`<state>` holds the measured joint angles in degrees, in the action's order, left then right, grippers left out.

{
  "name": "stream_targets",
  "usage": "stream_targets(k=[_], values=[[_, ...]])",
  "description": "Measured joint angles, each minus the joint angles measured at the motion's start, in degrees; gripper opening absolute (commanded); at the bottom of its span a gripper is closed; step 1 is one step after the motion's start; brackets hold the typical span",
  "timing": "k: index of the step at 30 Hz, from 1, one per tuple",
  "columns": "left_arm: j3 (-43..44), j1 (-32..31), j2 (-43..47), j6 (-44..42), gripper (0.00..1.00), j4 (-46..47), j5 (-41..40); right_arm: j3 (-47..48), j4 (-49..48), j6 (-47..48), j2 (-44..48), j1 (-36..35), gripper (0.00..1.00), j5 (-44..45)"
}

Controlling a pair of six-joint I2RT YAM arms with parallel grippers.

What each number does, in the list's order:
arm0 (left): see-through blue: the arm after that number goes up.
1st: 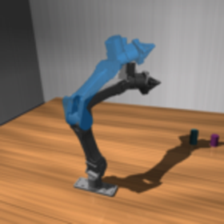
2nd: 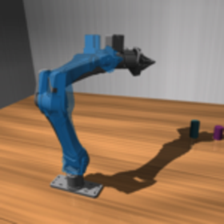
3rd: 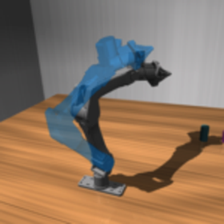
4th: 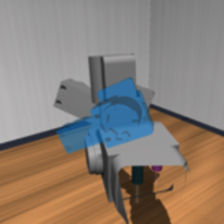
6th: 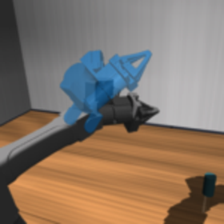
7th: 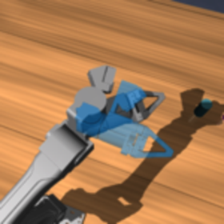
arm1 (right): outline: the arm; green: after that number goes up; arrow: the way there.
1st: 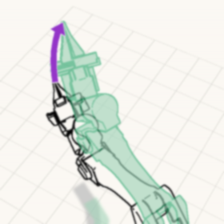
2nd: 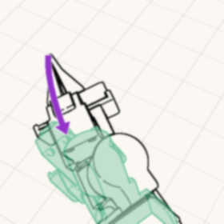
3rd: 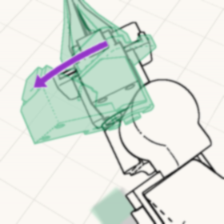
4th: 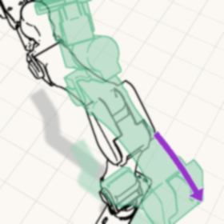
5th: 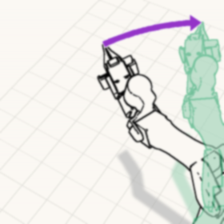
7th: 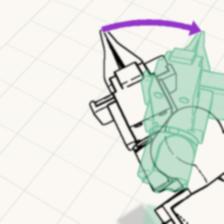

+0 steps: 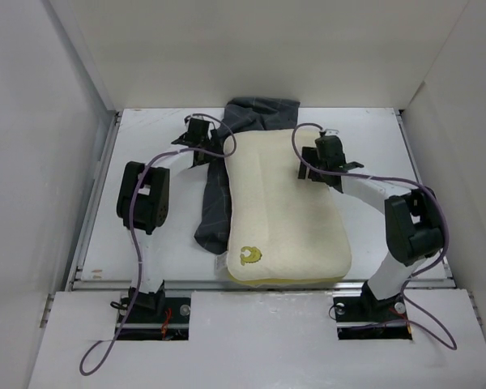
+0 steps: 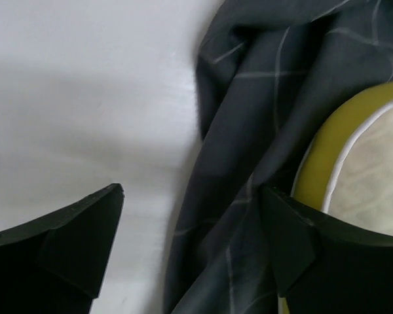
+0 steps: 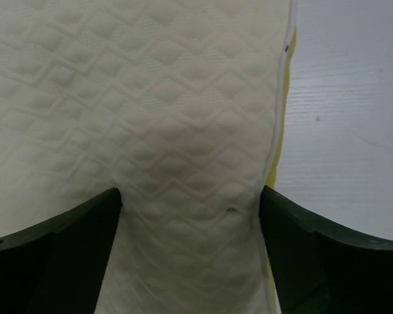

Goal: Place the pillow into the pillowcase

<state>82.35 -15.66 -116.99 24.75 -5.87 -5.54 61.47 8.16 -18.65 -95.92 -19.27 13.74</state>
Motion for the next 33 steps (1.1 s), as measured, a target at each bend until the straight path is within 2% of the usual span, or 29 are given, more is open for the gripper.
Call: stream_targets(k=[1,2,3,4,5,6,11,14,17,20,24,26,27,28,29,30,31,33], values=[[1.64,0.00,-1.33,-0.28,0.73,0.07,0.59,0.39,-0.52,-0.28,-1.20,0.24,0.75,-1.38],[3.26,0.00,-2.73,-0.50,0.65,0.22,1.11,0.83,-1.11,-0.24,-2.12,0.52,0.55,-2.99],[4.61,0.00,-4.00,-0.79,0.49,0.44,1.92,1.36,-1.62,-0.04,-2.73,0.68,0.42,-4.57],[5.90,0.02,-5.27,-0.85,0.11,0.37,2.93,1.84,-2.25,0.20,-3.06,0.81,0.26,-5.99],[7.06,0.02,-6.38,-0.92,0.00,0.37,3.89,2.32,-2.86,0.39,-3.10,0.85,0.11,-7.19],[8.31,0.04,-7.67,-1.66,0.00,0.39,4.94,2.78,-3.43,0.57,-3.10,0.85,0.00,-8.22],[9.84,0.37,-9.09,-1.75,0.00,1.29,6.58,3.21,-3.56,1.55,-0.07,1.01,0.00,-8.07],[5.73,1.33,-6.75,-0.48,0.00,3.34,5.42,3.41,-1.64,2.25,4.81,1.88,0.00,-5.55],[-1.84,4.72,-0.63,2.51,0.00,4.04,3.28,5.35,1.44,2.10,9.75,4.81,0.00,-1.95],[-10.19,11.32,8.02,7.19,0.00,4.20,0.00,8.11,3.41,0.96,12.83,10.49,0.00,-0.17],[-18.86,19.96,19.10,14.88,0.00,1.44,-7.37,9.68,4.81,-1.51,14.16,20.09,0.00,1.20],[-22.43,21.03,23.65,18.01,0.00,-0.09,-10.36,9.70,6.62,-1.97,14.10,23.06,0.00,2.89],[-24.33,20.63,25.88,19.47,0.07,-1.16,-11.15,9.70,7.76,-2.12,14.05,23.69,0.17,3.41],[-26.25,19.74,28.11,20.65,0.26,-2.14,-11.45,9.70,8.98,-2.14,13.97,23.85,0.31,3.89],[-28.17,18.38,30.23,21.57,0.75,-3.08,-11.61,9.70,9.88,-2.03,13.81,23.78,0.44,3.93],[-30.18,16.57,32.61,22.53,0.89,-4.17,-11.74,9.70,10.47,-2.21,13.73,23.61,0.66,3.76],[-31.36,15.10,34.47,23.15,1.00,-5.31,-11.74,9.70,10.78,-2.56,13.70,23.43,0.75,3.30],[-32.28,11.47,38.01,24.35,1.00,-8.50,-12.41,9.70,10.69,-1.90,13.77,23.21,0.83,1.27]])
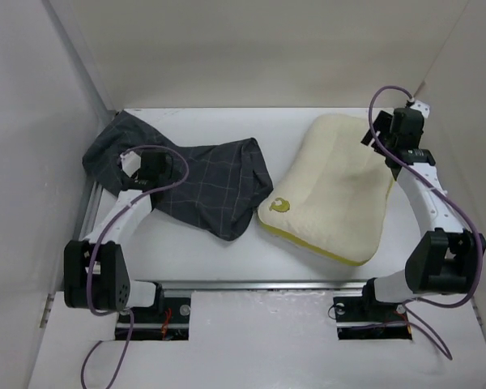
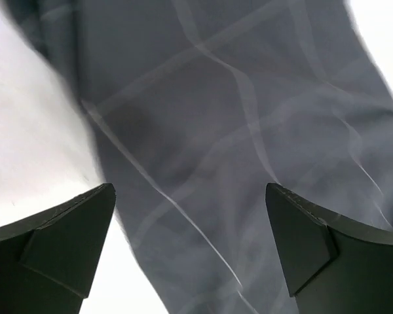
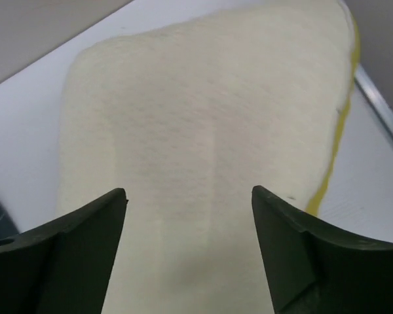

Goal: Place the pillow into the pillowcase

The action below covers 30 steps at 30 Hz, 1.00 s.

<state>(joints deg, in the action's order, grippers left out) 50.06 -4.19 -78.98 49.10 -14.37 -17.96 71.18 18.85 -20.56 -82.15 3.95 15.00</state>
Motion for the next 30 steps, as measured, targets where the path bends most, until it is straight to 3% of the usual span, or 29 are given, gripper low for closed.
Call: stream_targets(k=[1,2,5,11,19,24,30], values=[[0.00,-1.49,1.66,0.26,1.00,-0.94,-0.59,-0.02,-0.17,0.17,0.11,-0.11,0.86,-1.53],[0.24,-2.62,3.37,0.28,1.00,-1.92,-1.46,-0.09,-0.50,0.74,0.42,-0.22,1.00,-3.26],[2.62,-5.49,7.13,-1.38,1.00,-4.70,-4.39,-1.86,-2.71,2.78,3.50,-0.59,1.00,-9.18],[10.05,-15.43,7.02,-14.82,1.00,-1.95,-4.17,-5.49,-7.37,6.84,11.63,-2.69,1.00,-18.47],[23.98,-30.34,-16.26,-27.12,0.94,-0.85,-0.39,-12.44,-6.05,12.28,13.22,-14.97,1.00,-22.40],[26.34,-31.65,-27.28,-29.29,0.85,-3.52,2.47,-19.08,-0.04,12.50,17.35,-17.42,1.00,-22.86],[26.49,-30.03,-30.27,-29.49,0.81,-5.60,5.29,-25.29,1.33,9.49,21.29,-20.85,1.00,-25.46]])
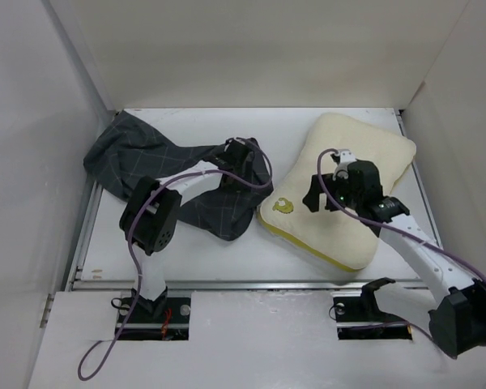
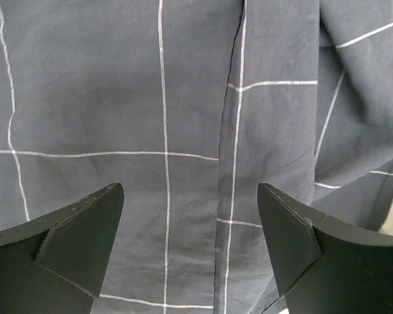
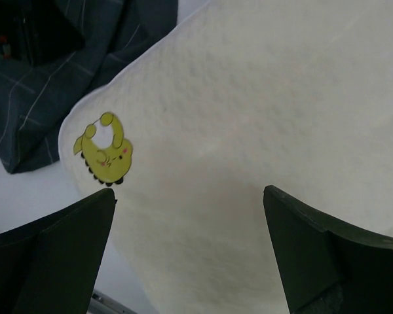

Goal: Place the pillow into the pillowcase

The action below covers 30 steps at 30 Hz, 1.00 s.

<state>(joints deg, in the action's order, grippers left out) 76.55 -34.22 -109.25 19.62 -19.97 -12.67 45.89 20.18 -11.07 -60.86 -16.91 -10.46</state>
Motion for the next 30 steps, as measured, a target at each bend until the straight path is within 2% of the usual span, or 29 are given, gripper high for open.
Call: stream_targets(k=[6,11,15,16,17,18,19,20,22,23,24,25,26,30], values=[[-0.02,0.81,0.00,-0.66,0.79,2.01,5.42,-1.49,0.37,-2.75,-2.08,-10.67,1.00,4.39],[1.62,0.76,-1.42,-0.94,0.67,3.48,7.10,-1.73,0.02,-4.70,-4.50,-14.82,1.00,7.74],[7.65,0.57,-6.56,-1.20,0.33,3.87,6.60,-1.86,-0.74,-5.92,-7.26,-17.33,1.00,10.60],[8.92,0.57,-7.85,-1.40,0.18,3.69,6.62,-1.86,-0.98,-6.27,-7.98,-17.64,1.00,11.17],[10.10,0.57,-9.20,-1.36,0.08,3.63,6.60,-1.86,-1.22,-6.60,-8.66,-17.79,1.00,11.69],[10.88,0.57,-10.29,-1.62,0.00,3.39,6.38,-1.90,-1.55,-6.93,-9.16,-17.97,1.00,12.13],[11.21,0.59,-11.04,-1.73,0.00,3.21,6.23,-2.19,-2.19,-7.19,-9.42,-18.08,1.00,12.31],[11.30,0.63,-11.50,-1.79,0.00,3.19,6.03,-2.64,-2.89,-7.32,-9.44,-18.12,0.96,12.41],[11.67,0.70,-11.43,-1.79,0.00,2.58,5.77,-3.63,-4.37,-7.58,-9.49,-18.12,0.79,12.55],[11.69,0.70,-11.43,-1.79,0.00,2.49,5.70,-3.91,-4.90,-7.74,-9.68,-18.12,0.37,12.81],[11.69,0.70,-11.37,-1.77,0.00,2.34,5.70,-4.20,-5.70,-7.65,-9.99,-18.12,0.24,13.07],[11.56,0.70,-11.10,-1.79,0.00,2.29,5.75,-4.39,-6.60,-8.04,-10.47,-18.10,0.07,13.35],[11.17,0.70,-10.56,-1.77,0.00,2.25,5.79,-4.46,-7.26,-8.11,-10.97,-18.10,0.00,13.86],[8.31,0.72,-4.42,-1.79,0.00,1.90,6.19,-4.37,-8.92,-8.92,-11.76,-18.18,0.00,15.65]])
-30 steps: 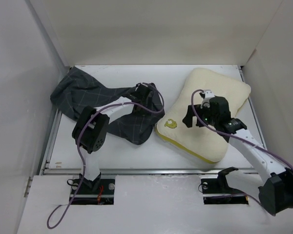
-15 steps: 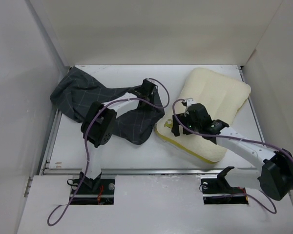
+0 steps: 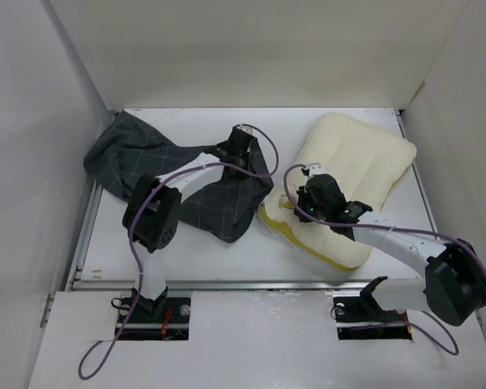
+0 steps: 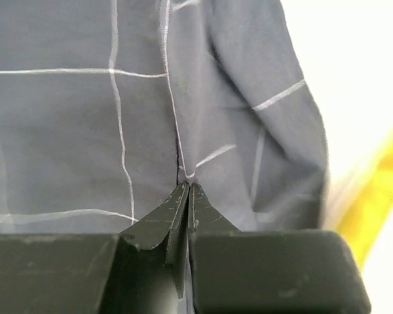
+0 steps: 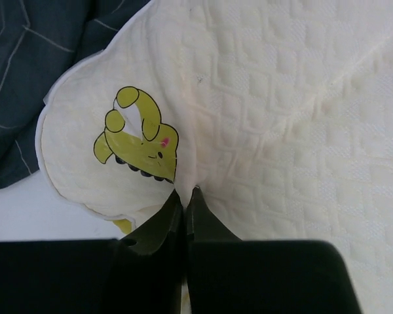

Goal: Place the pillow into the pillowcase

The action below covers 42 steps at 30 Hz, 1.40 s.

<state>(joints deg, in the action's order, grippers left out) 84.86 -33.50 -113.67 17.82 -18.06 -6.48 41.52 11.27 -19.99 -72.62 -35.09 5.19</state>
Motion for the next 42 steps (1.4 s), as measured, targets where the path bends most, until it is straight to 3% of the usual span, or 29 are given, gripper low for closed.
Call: stream_targets(k=[7,12,17,32,42], values=[[-2.49,-0.83,12.96,0.00,0.00,0.00,-0.13,1.49,0.68,0.31,6.36,-0.59,0.00,5.40],[-2.69,-1.40,14.62,0.09,0.00,-0.90,-1.11,7.02,2.08,2.75,11.10,0.26,0.00,9.40],[-2.78,-1.42,14.75,0.11,0.00,-3.50,-1.49,10.97,1.14,5.01,10.21,1.20,0.00,8.22],[-1.73,-1.36,19.17,0.26,0.00,-6.75,-2.49,16.48,-6.25,9.92,-15.80,-1.33,0.00,-2.93],[-1.60,-4.48,19.89,0.15,0.00,-6.95,-0.09,44.63,-6.78,6.91,-35.32,-1.33,0.02,-1.81]])
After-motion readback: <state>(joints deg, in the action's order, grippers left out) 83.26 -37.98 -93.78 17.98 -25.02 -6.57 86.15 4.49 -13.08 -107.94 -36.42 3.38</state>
